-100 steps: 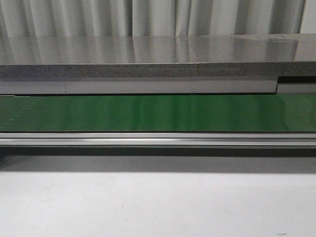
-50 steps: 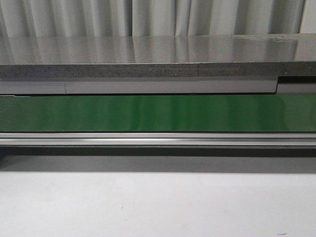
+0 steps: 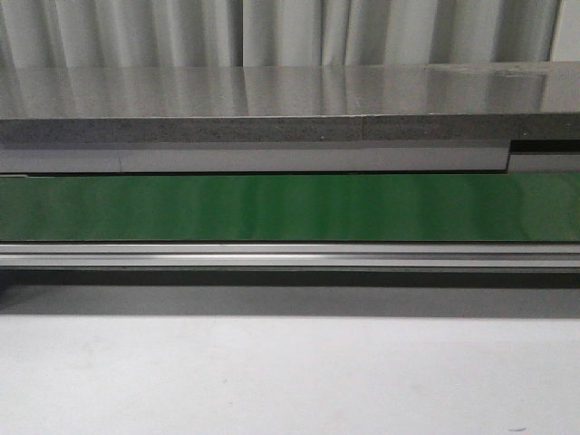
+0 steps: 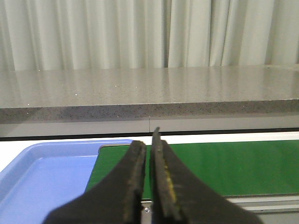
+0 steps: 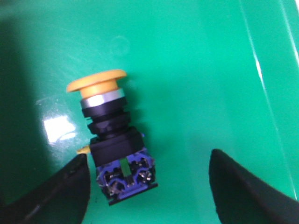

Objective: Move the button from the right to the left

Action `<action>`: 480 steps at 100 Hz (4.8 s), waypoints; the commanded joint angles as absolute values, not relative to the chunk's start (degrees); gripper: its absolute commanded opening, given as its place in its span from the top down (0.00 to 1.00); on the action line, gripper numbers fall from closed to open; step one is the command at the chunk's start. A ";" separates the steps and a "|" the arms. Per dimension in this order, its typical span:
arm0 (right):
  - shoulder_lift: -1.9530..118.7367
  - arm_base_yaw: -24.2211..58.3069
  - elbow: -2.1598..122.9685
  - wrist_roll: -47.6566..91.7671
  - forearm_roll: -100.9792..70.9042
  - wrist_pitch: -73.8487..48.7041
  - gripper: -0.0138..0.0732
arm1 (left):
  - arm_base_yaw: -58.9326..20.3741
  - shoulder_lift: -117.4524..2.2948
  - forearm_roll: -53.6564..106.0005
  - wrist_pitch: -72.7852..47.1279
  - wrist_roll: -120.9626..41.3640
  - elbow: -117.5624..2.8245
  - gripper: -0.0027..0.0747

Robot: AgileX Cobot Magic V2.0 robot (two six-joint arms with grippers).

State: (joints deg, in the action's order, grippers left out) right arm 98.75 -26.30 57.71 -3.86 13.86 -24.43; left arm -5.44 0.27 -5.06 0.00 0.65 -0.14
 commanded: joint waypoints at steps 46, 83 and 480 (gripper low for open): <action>101.41 -26.55 59.48 -2.95 14.44 -17.58 0.27 | -5.95 2.36 -4.54 5.09 1.19 2.19 0.96; 105.08 -26.55 59.48 -2.95 14.44 -16.20 0.37 | -5.95 2.36 -4.54 5.09 1.19 2.19 0.96; 11.81 2.76 22.11 -2.85 6.24 -20.63 0.71 | -5.95 2.36 -4.54 5.09 1.19 2.19 0.96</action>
State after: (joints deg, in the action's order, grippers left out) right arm 11.39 2.56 20.84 -3.40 6.18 -24.87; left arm -5.44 0.27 -5.06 0.00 0.65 -0.14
